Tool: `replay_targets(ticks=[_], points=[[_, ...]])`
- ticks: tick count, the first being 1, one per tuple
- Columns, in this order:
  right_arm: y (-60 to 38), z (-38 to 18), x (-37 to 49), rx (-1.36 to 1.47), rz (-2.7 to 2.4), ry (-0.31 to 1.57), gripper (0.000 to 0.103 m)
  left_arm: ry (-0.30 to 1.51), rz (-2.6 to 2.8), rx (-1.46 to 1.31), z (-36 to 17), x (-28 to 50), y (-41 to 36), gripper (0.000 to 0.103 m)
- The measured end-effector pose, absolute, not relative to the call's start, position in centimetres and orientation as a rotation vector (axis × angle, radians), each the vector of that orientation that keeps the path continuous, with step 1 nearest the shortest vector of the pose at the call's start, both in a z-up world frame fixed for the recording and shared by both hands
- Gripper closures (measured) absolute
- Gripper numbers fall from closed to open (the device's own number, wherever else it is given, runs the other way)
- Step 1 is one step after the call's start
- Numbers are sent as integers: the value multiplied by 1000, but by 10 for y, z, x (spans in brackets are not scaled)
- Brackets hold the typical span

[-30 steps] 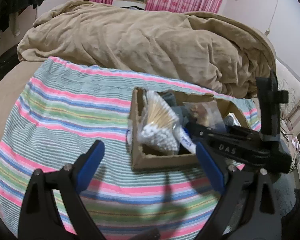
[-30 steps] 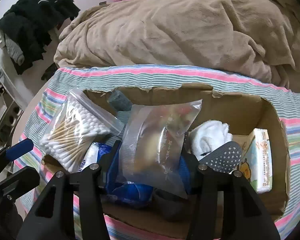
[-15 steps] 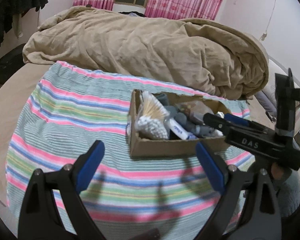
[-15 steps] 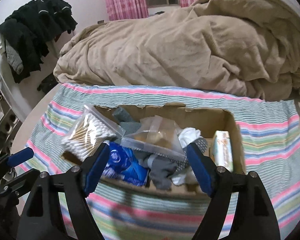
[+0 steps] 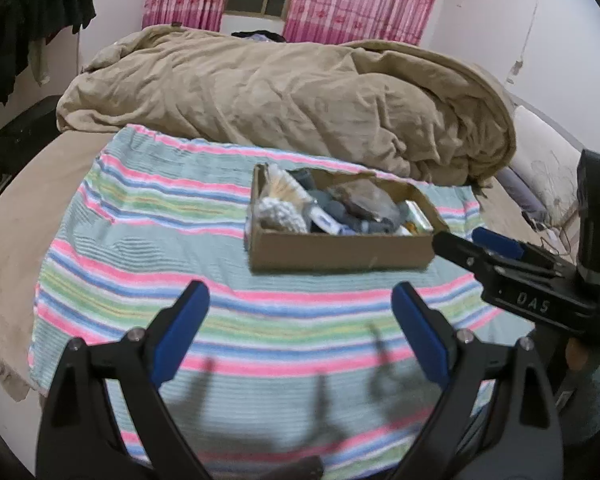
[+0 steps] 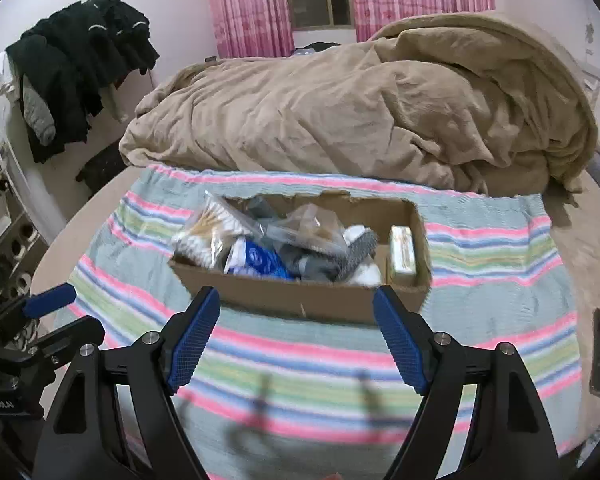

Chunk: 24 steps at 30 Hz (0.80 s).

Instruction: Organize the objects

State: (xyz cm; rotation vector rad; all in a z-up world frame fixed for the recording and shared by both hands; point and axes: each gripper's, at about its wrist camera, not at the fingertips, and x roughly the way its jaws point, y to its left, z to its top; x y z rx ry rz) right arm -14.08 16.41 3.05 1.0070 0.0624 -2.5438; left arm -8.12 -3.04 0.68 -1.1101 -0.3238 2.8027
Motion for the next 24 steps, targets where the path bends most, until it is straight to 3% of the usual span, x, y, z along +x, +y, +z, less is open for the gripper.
replay_targets(ticks=[24], points=[[203,25,-58,1041,-2577,53,21,-248,2856,-1115,7,-26,-13,9]])
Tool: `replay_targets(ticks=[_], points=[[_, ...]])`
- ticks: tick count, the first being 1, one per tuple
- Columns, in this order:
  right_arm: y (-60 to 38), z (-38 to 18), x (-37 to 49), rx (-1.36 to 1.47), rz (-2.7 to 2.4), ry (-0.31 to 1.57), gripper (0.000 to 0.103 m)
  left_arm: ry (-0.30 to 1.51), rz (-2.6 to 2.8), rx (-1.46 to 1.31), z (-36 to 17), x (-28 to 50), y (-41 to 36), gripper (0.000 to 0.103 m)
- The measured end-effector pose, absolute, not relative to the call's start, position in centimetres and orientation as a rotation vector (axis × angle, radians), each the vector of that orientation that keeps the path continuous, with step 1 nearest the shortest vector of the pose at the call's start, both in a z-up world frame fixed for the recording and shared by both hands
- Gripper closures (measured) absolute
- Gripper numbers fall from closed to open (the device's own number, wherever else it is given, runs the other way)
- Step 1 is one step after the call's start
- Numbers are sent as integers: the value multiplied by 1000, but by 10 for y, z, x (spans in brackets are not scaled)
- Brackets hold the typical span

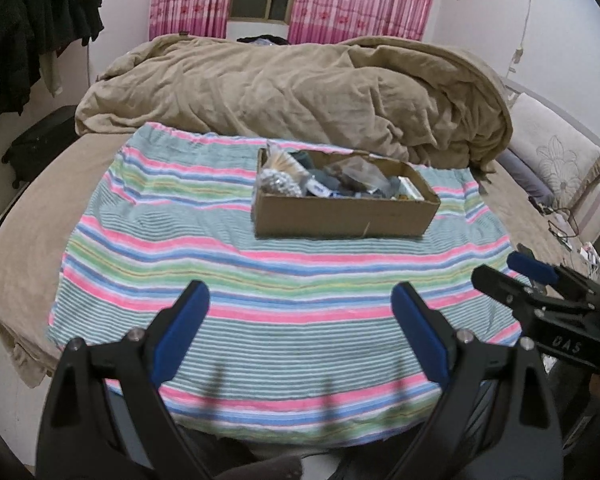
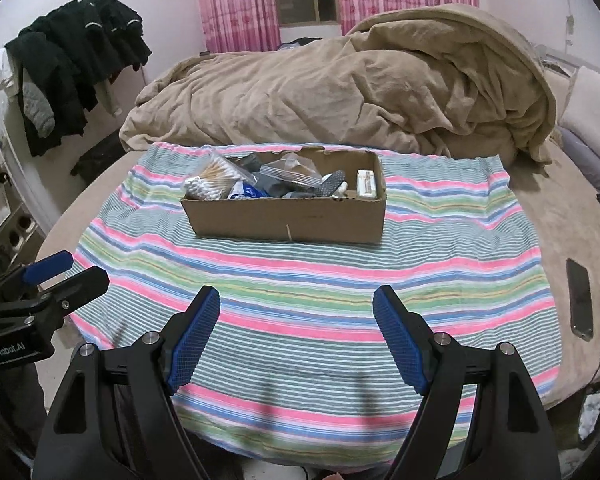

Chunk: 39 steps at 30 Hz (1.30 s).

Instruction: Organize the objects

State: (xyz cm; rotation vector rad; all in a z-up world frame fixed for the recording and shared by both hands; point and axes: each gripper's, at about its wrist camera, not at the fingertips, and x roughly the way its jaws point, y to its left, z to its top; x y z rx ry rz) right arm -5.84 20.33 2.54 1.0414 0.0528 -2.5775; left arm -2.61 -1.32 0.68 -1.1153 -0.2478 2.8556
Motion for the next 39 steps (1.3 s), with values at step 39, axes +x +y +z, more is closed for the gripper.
replay_targets(ticks=[39], points=[[202,26,-57,1041,-2584,43,21,-243,2848,-1108,13,-21,-18,9]])
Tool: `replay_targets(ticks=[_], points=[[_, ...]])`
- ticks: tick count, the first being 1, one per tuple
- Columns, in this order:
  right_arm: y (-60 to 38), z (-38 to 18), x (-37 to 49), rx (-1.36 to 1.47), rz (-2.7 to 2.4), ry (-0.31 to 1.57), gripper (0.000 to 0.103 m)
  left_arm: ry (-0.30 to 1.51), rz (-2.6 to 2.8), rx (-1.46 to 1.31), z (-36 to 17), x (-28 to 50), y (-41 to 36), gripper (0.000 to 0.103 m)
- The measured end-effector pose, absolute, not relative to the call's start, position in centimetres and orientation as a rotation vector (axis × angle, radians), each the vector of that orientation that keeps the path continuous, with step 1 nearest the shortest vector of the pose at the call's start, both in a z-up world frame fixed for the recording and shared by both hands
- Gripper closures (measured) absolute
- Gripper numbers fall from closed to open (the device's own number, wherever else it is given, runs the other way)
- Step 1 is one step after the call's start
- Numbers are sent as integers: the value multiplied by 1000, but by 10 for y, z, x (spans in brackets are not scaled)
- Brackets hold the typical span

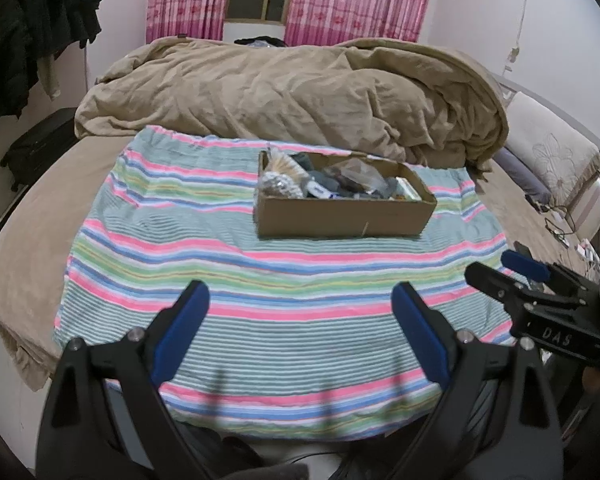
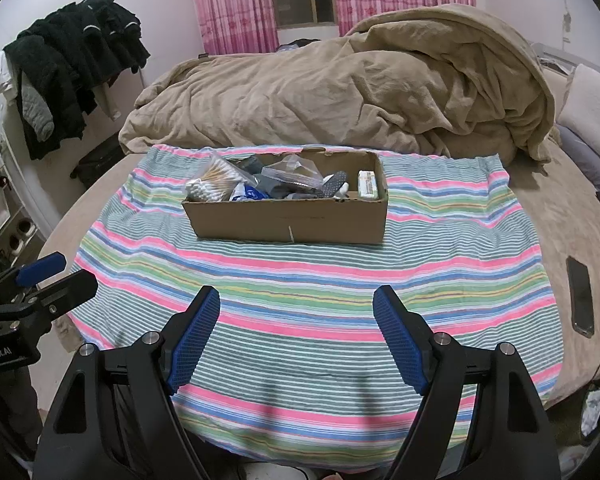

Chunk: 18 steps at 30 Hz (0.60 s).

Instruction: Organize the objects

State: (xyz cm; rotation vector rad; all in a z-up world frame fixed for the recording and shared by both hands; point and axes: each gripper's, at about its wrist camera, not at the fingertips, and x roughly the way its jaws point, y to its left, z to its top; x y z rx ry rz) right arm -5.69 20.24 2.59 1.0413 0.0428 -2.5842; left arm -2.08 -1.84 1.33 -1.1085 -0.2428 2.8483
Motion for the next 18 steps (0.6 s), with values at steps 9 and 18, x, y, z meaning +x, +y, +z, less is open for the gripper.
replay_targets(ticks=[9,18], points=[[202,27,-57,1042,-2583,44,21,-247,2841,-1115,13,-22,-18,9],[198,25,-61,1051,-2578,44,21,-261,2840,-1125,11,-26,-20,9]])
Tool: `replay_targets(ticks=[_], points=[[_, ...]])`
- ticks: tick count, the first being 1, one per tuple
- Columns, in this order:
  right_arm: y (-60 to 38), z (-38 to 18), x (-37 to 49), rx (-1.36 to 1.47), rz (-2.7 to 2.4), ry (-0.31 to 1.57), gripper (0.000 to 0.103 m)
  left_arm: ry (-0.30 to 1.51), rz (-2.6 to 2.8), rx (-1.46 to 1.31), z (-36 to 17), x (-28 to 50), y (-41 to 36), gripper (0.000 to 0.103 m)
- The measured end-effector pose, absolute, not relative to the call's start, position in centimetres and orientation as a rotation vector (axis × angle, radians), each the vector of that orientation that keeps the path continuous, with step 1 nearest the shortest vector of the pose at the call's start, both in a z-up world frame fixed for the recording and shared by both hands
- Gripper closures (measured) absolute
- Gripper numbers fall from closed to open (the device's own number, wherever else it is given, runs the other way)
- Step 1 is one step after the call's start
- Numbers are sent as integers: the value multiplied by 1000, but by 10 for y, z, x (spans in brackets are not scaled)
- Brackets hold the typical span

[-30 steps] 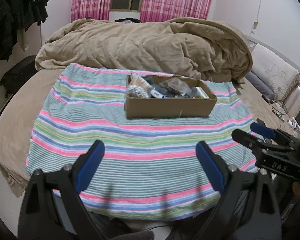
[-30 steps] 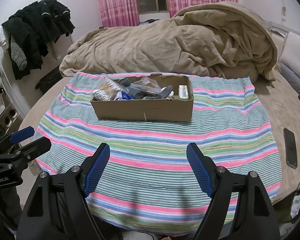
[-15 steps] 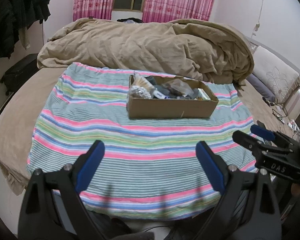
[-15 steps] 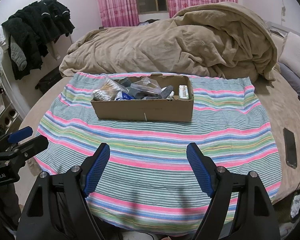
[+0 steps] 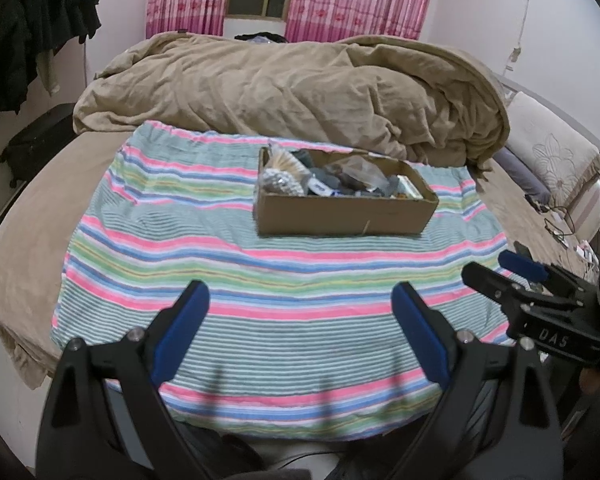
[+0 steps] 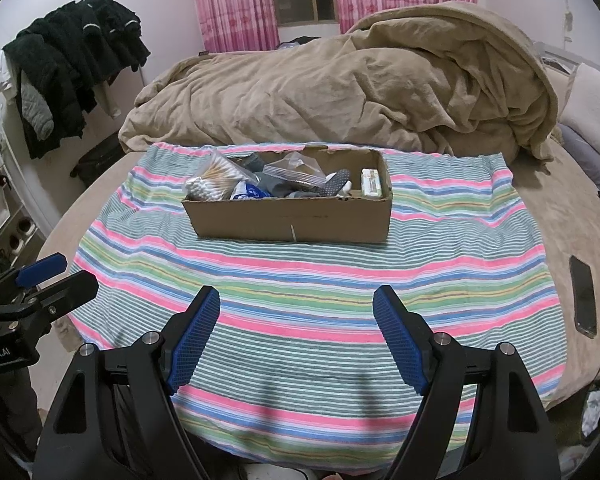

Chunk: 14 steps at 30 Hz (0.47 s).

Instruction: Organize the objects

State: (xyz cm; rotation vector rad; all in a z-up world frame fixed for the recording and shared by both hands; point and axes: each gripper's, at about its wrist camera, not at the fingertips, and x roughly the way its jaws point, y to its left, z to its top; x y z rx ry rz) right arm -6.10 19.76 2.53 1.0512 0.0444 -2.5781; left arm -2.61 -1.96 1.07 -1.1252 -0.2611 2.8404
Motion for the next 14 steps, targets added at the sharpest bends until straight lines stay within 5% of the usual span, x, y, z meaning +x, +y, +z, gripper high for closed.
replay_targets(ticks=[14], points=[[196,19,-65,1064,-2569,37,21,-207,2835,-1126,3,-33,-15,9]])
